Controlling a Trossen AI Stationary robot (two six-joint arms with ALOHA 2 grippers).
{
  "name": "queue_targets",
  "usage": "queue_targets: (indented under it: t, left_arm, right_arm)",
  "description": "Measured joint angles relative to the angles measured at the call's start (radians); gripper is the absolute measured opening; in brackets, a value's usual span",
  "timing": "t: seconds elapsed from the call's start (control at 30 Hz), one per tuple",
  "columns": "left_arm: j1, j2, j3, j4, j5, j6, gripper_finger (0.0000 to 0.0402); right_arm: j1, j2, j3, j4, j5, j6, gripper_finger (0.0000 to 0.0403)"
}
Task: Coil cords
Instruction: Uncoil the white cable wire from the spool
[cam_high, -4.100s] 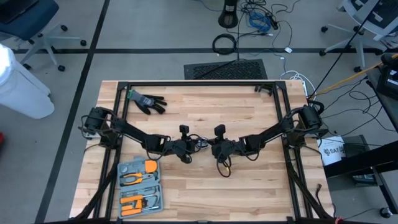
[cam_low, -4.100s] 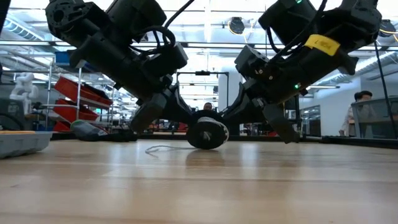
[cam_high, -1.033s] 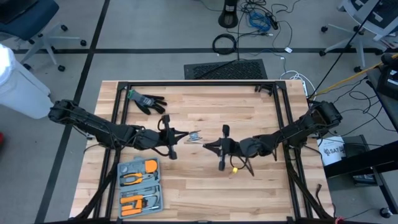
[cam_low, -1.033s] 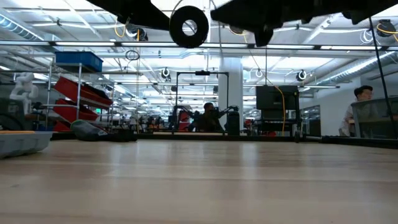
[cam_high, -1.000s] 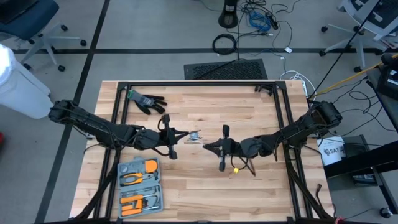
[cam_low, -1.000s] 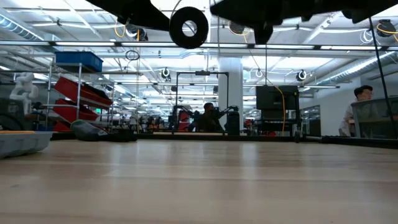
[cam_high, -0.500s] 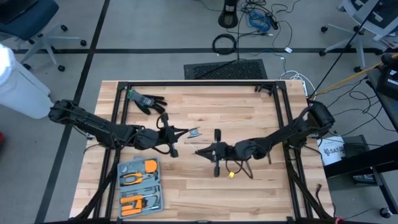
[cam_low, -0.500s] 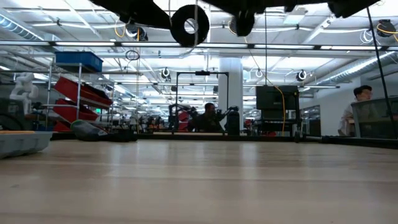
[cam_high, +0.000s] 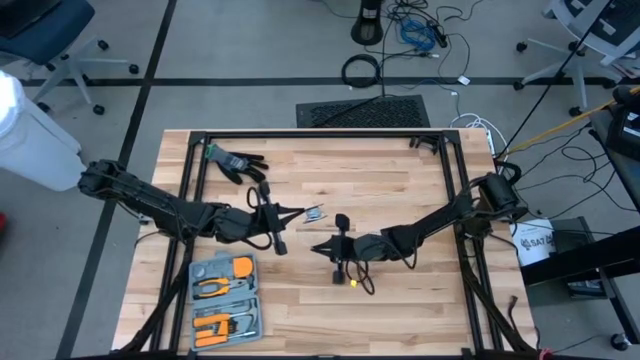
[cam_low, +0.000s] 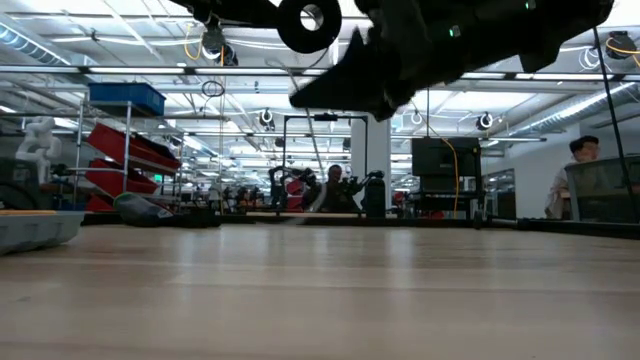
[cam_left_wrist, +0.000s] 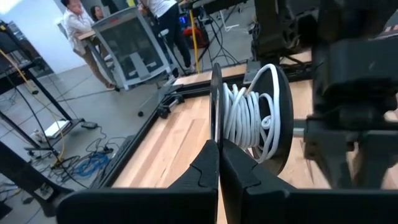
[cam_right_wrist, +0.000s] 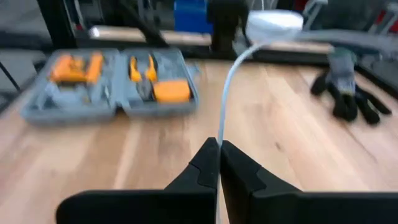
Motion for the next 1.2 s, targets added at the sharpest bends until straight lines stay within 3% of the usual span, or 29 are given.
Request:
queue_targets:
  t: [0.6, 1.0, 1.2]
  left_arm:
    - [-0.045, -0.045, 0.000, -0.009, 0.038, 0.016, 0.0000]
    - [-0.088, -0.119, 0.000, -0.117, 0.041, 0.015, 0.0000]
    - [-0.090, -0.119, 0.000, -0.128, 0.041, -0.010, 0.0000]
  right_arm:
    - [-0.031, -0.018, 0.000, -0.335, 0.002, 0.075, 0.0000]
    - [-0.049, -0.218, 0.000, -0.701, 0.002, 0.167, 0.0000]
    - [-0.010, -0.289, 0.000, -0.722, -0.016, 0.160, 0.0035]
